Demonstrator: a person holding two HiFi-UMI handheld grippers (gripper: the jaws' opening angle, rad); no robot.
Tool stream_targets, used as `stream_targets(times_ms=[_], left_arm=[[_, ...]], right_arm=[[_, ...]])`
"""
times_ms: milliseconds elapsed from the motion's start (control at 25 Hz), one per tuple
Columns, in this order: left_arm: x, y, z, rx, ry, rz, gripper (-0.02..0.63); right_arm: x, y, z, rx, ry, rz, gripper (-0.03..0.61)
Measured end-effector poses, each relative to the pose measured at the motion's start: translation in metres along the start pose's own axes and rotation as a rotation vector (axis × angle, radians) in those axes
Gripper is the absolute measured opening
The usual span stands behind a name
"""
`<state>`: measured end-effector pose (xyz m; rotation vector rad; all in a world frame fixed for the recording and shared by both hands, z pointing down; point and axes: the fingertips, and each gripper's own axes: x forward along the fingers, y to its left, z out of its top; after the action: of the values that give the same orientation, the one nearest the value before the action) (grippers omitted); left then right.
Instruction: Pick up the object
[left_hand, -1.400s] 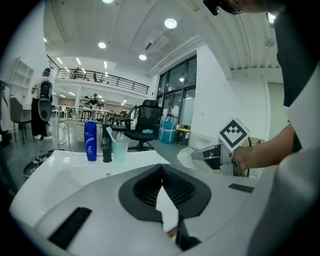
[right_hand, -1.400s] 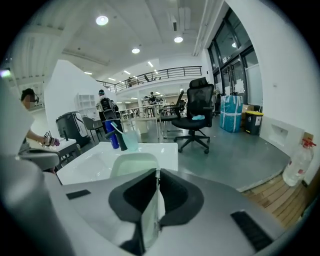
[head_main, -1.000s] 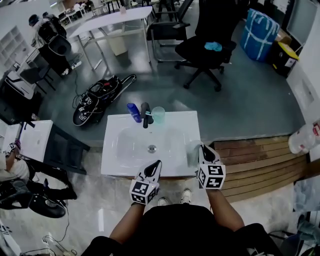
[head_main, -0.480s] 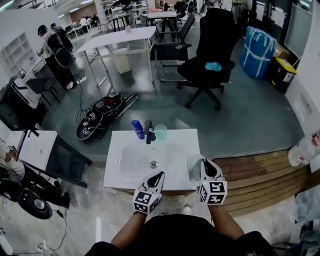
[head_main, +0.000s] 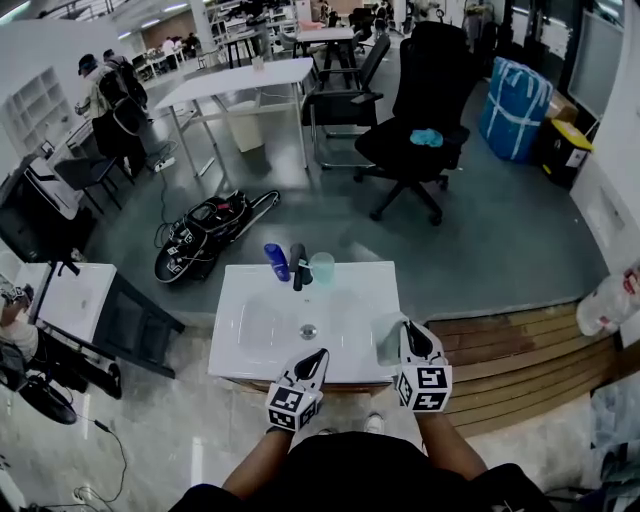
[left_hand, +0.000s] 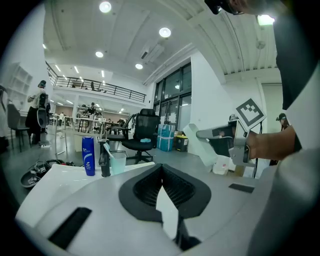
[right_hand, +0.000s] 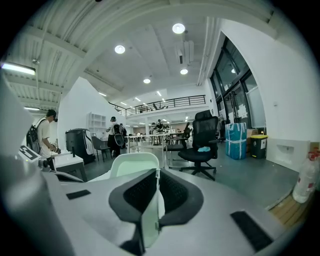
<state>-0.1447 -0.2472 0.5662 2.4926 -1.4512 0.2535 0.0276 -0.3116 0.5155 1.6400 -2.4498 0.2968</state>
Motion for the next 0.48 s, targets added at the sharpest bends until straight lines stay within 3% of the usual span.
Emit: stream_targets(times_ms=[480], left_arm=[[0.0, 0.002, 0.0, -0.009, 0.0, 0.01, 0.014]], right_arm=[[0.007, -0.004, -0.011, 0.018, 0.01, -0.004, 0.032]])
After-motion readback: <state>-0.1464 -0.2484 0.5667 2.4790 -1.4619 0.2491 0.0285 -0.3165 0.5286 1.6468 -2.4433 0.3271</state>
